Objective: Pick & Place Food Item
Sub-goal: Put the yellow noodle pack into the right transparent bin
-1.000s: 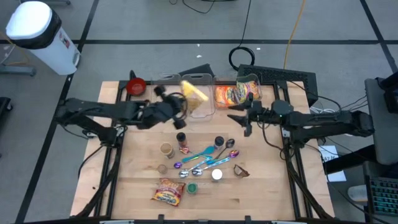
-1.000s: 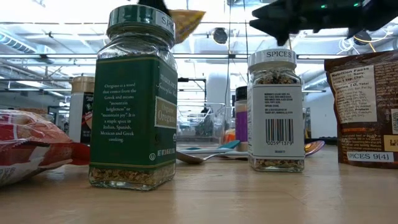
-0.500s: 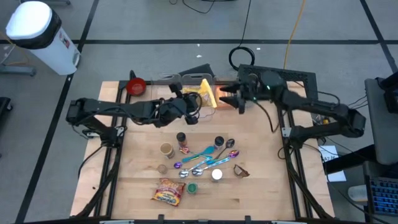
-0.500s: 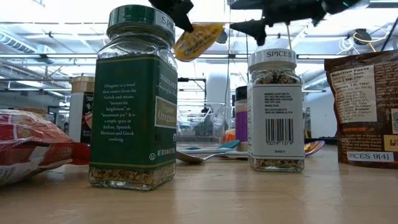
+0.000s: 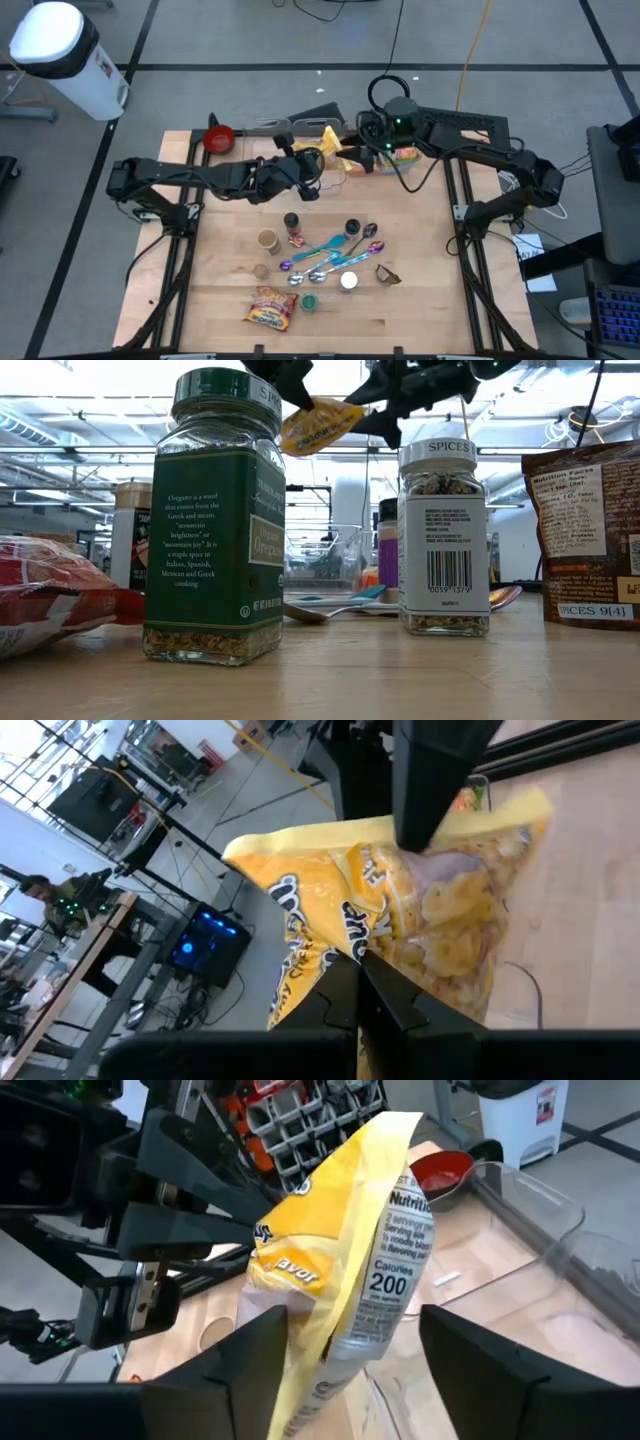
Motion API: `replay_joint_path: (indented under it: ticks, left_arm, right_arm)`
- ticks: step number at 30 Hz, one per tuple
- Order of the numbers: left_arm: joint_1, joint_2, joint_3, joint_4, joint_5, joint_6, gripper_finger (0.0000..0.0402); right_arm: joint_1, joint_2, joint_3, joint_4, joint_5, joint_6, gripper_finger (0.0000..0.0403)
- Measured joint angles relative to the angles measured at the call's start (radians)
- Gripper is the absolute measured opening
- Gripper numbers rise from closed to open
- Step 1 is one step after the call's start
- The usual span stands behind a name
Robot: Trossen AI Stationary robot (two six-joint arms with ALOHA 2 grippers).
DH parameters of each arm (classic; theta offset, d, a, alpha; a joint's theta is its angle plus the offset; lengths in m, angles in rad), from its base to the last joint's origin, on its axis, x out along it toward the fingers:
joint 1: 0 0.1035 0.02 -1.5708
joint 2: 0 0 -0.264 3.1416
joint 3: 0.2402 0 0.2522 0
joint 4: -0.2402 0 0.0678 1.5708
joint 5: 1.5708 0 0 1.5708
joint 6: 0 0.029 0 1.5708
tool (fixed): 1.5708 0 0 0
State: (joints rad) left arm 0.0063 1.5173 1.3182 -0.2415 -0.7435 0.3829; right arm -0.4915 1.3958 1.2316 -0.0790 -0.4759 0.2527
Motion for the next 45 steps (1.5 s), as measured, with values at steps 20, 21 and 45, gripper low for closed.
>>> replay_joint_path:
  ticks: [20, 21, 45]
  left_arm:
    - [0.001, 0.0, 0.0, 0.002, 0.01, -0.099, 0.0041]
    - [-0.001, -0.001, 0.0, 0.001, 0.011, -0.107, 0.0054]
    - [0.031, -0.122, 0.002, -0.108, 0.115, -0.314, 0.028]
  right_arm:
    - [0.002, 0.004, 0.0, -0.013, -0.026, -0.143, 0.0002]
    - [0.002, 0.001, 0.0, -0.017, -0.026, -0.149, 0.0002]
    - [-0.24, -0.047, 0.116, -0.395, 0.436, -0.579, 0.0]
